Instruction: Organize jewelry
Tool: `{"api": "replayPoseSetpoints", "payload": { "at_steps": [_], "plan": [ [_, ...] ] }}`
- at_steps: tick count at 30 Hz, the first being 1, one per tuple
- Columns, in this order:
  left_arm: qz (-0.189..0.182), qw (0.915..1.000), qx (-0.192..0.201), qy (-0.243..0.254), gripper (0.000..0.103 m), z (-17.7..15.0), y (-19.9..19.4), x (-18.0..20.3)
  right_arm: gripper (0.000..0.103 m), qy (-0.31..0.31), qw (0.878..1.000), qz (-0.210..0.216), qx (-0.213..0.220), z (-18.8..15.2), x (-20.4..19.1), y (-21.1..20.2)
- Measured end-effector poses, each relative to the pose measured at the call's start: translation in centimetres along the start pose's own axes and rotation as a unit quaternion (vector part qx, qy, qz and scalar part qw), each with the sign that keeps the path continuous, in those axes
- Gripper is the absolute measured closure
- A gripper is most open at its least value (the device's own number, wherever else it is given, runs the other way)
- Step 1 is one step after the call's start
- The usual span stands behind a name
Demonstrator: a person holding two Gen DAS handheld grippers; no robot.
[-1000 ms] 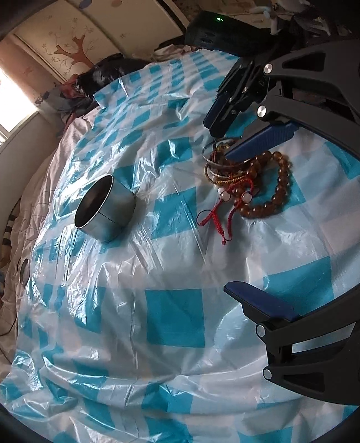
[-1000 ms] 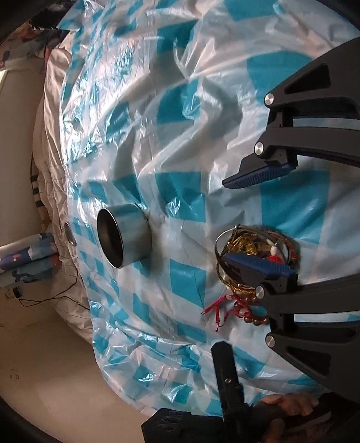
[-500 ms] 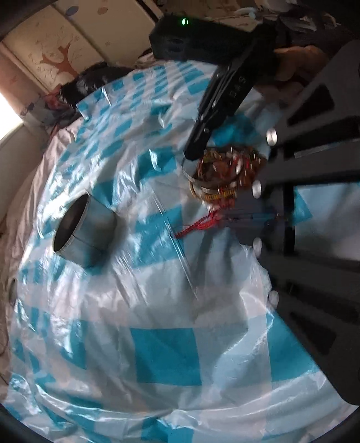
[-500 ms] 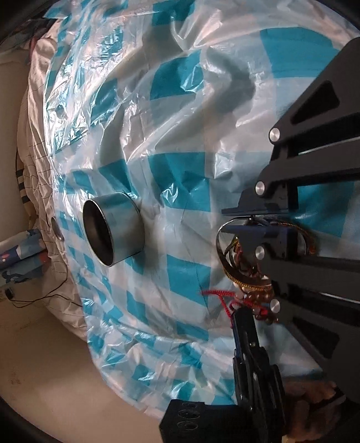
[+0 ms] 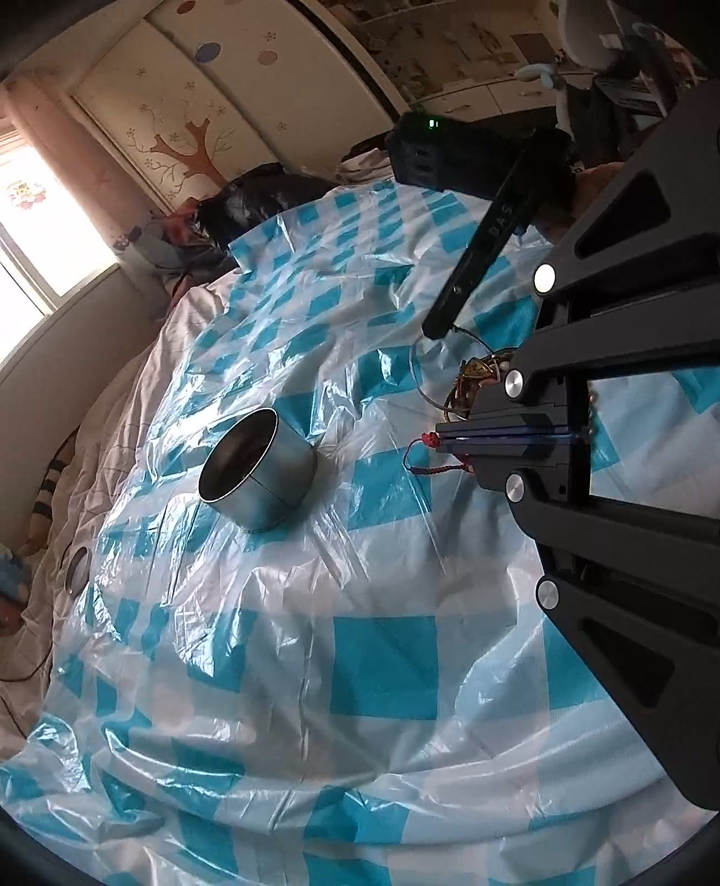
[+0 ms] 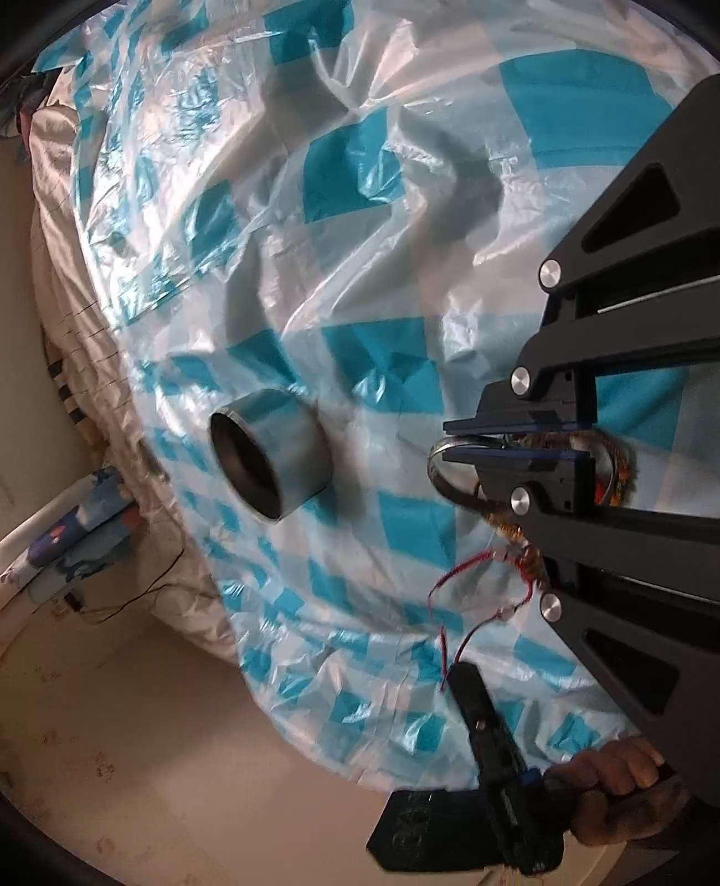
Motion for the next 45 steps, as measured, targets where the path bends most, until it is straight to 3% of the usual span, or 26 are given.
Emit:
{"api": "replayPoseSetpoints", "payload": {
  "at_steps": [17, 24, 32, 35, 37, 40, 42, 45],
  "plan": [
    [-0.017, 0.9984, 0.021, 0.049, 0.103, 1.3, -1.0, 4.1, 0.098, 0.037, 0.997, 0.020, 0.065, 1.4, 0.9, -2.3],
    [-0.013, 0.9970, 0.027, 0.072, 0.103, 5.0, 0.6, 7.7, 0.098, 0.048, 0.997, 0.036, 0.058, 1.2, 1.1, -1.8],
    [-0.018, 0.9952, 0.029, 0.091, 0.103, 10.8, 6.0, 12.2, 0.098, 0.062, 0.995, 0.050, 0.064, 1.2, 1.6, -2.2],
    [0.031, 0.9956, 0.030, 0.083, 0.102, 12.1, 8.9, 11.1, 0.098, 0.062, 0.995, 0.049, 0.062, 1.2, 1.6, -2.1],
    [0.116, 0.9902, 0.015, 0.076, 0.102, 12.3, 11.4, 8.6, 0.098, 0.063, 0.995, 0.049, 0.059, 1.2, 1.7, -2.0],
    [0.157, 0.9853, 0.015, 0.066, 0.091, 11.5, 11.1, 6.2, 0.098, 0.061, 0.997, 0.036, 0.035, 0.9, 2.0, -1.3],
    [0.163, 0.9837, 0.034, 0.069, 0.063, 10.4, 9.0, 5.3, 0.098, 0.063, 0.998, 0.026, 0.010, 0.5, 2.1, -0.2],
    [0.152, 0.9842, 0.054, 0.074, 0.054, 8.2, 5.8, 4.6, 0.098, 0.034, 0.999, -0.008, -0.024, 0.3, 1.7, 1.4]
  ]
}}
Point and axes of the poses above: each gripper's, at about its wrist camera, not at the fingertips, and y roughly the way its jaws point, x to its right, z to its top, the point moved 4 cm from there along y, roughly the way its jaws point, and after that the axes turned 14 degrees about -y, right-handed, at the moved point
